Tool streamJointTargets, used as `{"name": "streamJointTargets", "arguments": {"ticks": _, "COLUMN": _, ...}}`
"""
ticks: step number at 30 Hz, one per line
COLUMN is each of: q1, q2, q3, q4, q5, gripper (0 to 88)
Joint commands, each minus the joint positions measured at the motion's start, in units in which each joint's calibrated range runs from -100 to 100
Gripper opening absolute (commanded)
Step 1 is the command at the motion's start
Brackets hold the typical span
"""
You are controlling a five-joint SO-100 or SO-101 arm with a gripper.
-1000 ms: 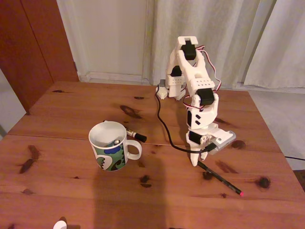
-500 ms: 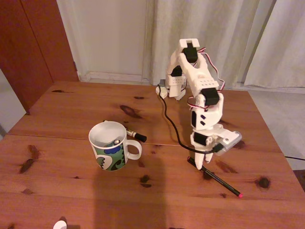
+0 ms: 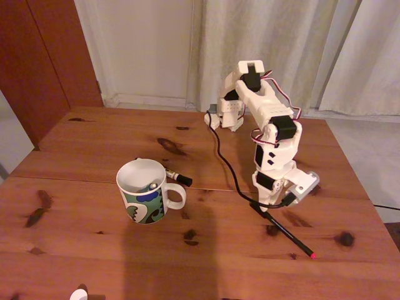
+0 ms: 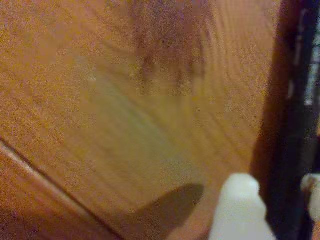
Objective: Clean up the desk and place the pens and markers into the cup
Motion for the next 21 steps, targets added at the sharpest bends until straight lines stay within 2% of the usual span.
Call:
{"name": "streamJointTargets", "arguments": {"ticks": 1, "q1": 0.0, "q2": -0.03, "q3": -4.97, "q4": 1.02, "q5": 0.52, "gripper": 9.0}}
{"name": "streamJointTargets", "arguments": {"ticks": 15, "q1": 2.82, "q2": -0.03, "q3": -5.15, "q4": 4.55, "q5": 0.63, "gripper": 9.1}}
{"name": "streamJointTargets", "arguments": {"ticks": 21, "q1": 2.09, "q2": 2.86, "q3": -11.64, "q4": 5.15, "q5": 0.52, "gripper": 9.1}}
